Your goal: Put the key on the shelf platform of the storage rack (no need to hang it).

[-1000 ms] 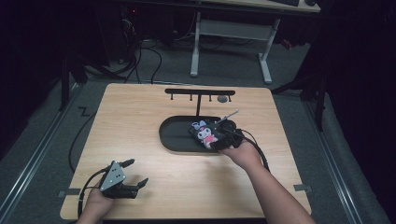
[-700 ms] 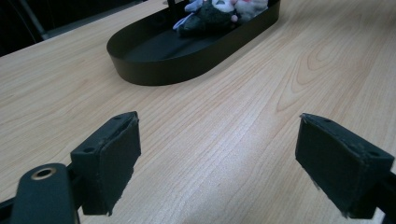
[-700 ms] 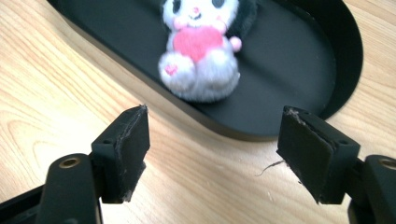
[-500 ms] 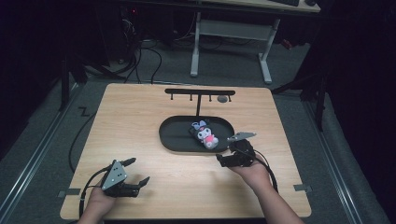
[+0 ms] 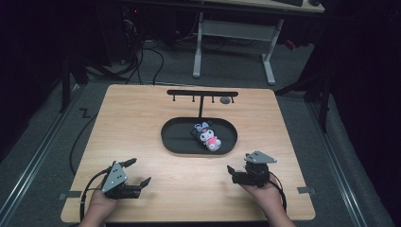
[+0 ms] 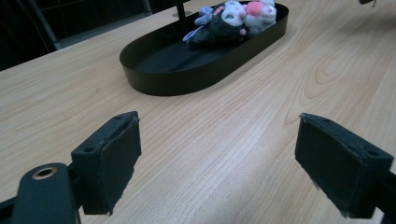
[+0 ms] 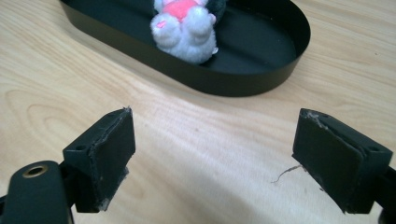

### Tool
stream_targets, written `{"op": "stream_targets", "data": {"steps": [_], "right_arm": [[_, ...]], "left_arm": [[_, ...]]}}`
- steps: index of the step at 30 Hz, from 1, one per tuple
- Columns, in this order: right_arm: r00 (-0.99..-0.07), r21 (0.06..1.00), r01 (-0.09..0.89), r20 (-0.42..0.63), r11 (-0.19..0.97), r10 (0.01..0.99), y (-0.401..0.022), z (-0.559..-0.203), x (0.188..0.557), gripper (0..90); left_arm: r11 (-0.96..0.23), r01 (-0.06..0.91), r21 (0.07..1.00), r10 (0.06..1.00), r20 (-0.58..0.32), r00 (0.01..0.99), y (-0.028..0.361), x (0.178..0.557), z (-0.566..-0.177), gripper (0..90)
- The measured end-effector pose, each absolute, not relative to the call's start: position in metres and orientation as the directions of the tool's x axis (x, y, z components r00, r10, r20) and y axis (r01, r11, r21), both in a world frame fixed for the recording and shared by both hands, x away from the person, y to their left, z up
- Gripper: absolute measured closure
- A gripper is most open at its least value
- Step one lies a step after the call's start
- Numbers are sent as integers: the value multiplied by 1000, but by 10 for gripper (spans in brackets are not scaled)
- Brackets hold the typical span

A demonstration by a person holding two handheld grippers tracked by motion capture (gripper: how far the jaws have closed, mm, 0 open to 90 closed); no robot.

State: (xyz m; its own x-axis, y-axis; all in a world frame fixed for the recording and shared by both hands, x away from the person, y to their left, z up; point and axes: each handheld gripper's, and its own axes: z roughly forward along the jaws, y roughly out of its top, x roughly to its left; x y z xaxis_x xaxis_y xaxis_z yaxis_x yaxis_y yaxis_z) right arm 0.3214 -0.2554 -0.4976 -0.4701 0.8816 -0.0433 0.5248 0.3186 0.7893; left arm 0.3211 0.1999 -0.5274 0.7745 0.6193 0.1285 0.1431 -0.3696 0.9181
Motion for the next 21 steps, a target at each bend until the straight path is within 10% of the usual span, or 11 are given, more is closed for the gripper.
{"op": "stream_targets", "data": {"steps": [10,21], "right_arm": [[-452,922,217,-197,321,870,-259,-497,265,120],[-470,896,376,-34,235,882,-257,-518,281,132]], "left_arm": [[-337,163,927,625,91,775,199,317,-526,151],[-364,144,920,606,117,787,197,316,-528,151]]}}
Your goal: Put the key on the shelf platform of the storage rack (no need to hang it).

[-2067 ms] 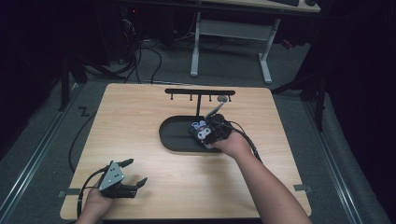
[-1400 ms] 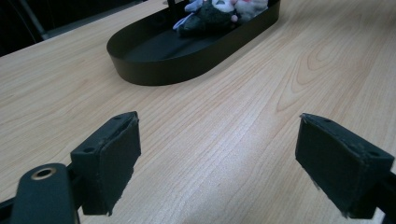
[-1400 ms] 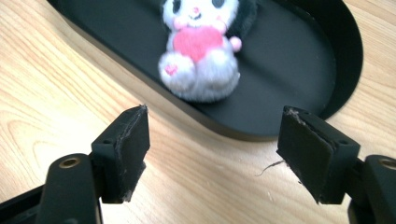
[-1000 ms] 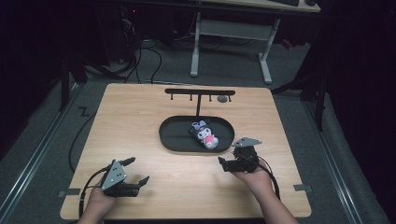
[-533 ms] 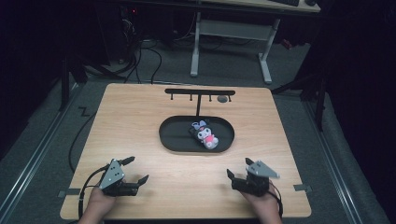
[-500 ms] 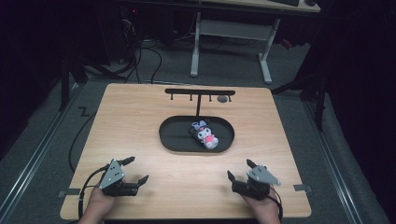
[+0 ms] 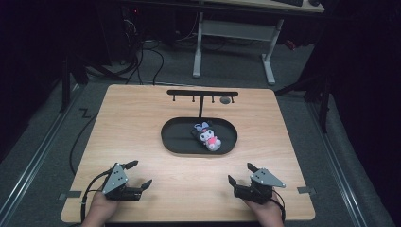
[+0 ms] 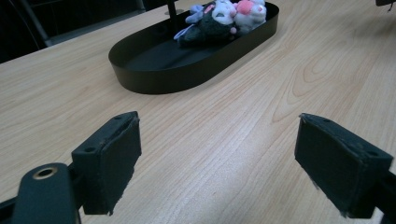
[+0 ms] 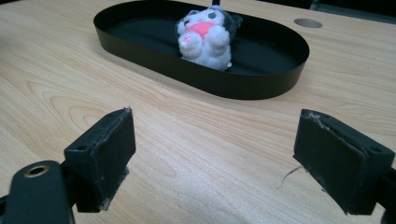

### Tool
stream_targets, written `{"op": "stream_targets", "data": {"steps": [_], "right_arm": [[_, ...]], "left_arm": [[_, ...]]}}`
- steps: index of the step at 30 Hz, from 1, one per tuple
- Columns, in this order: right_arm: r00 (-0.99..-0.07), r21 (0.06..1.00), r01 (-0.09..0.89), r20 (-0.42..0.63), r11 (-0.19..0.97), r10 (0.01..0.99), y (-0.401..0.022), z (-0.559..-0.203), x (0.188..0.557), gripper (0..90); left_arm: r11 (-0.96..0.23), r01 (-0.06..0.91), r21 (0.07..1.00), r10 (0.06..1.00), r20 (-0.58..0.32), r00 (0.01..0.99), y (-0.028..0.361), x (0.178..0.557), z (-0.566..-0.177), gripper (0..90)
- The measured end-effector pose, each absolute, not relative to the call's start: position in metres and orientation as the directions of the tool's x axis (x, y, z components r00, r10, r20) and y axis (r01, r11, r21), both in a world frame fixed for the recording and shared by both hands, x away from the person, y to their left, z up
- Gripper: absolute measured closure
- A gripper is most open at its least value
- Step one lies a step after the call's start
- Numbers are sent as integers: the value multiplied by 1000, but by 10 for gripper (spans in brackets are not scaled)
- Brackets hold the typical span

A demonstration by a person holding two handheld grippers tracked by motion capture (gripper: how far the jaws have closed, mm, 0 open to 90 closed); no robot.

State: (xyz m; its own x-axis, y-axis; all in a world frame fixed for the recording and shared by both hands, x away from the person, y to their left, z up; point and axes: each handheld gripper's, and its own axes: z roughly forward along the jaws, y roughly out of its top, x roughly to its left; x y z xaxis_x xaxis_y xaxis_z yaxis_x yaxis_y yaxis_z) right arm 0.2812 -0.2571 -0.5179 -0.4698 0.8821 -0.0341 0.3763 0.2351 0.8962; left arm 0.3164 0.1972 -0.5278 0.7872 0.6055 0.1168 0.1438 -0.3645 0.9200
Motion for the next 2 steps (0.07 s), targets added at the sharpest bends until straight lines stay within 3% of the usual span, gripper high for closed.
{"op": "stream_targets", "data": {"steps": [2], "right_arm": [[-471,896,374,-37,238,881,-256,-519,281,133]], "left_arm": [[-361,142,922,608,116,785,198,317,-527,151]]}}
